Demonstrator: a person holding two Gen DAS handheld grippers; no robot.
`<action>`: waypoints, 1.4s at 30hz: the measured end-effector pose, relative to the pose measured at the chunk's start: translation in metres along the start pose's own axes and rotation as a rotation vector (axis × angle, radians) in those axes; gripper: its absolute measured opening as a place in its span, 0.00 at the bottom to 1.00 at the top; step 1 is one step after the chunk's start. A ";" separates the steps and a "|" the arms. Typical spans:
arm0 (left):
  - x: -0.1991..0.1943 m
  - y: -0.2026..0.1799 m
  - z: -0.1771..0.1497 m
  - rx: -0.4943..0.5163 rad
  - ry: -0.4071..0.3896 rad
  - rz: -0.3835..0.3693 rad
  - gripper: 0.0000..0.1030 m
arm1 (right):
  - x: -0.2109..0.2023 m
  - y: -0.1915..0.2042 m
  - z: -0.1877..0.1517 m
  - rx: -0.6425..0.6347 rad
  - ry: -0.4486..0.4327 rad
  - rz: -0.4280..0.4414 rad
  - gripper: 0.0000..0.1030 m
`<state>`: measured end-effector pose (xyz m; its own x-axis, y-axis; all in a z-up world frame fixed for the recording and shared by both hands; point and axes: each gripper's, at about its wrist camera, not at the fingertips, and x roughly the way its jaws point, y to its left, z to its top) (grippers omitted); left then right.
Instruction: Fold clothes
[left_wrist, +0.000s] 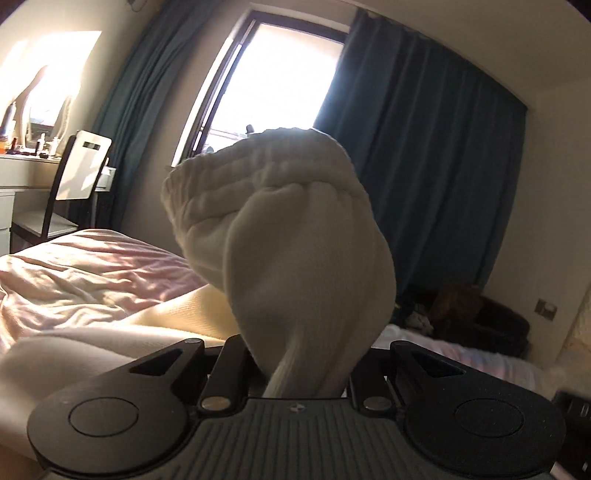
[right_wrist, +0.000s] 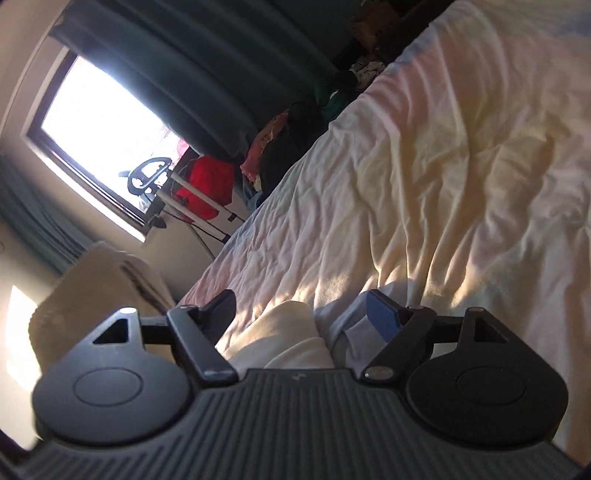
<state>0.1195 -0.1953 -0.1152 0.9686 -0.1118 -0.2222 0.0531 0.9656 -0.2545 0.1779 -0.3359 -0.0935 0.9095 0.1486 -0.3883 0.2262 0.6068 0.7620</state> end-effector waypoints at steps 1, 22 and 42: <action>0.005 -0.007 -0.015 0.038 0.027 -0.006 0.14 | 0.002 -0.003 0.000 0.012 0.003 -0.002 0.78; -0.019 0.098 -0.028 0.245 0.361 -0.357 0.93 | -0.007 -0.019 -0.008 0.109 -0.048 0.035 0.78; -0.017 0.212 0.031 0.044 0.250 -0.083 0.96 | 0.019 -0.009 -0.055 0.068 0.103 -0.051 0.83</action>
<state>0.1220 0.0184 -0.1364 0.8704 -0.2405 -0.4295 0.1458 0.9594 -0.2416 0.1743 -0.2956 -0.1358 0.8562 0.2003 -0.4762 0.2977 0.5621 0.7716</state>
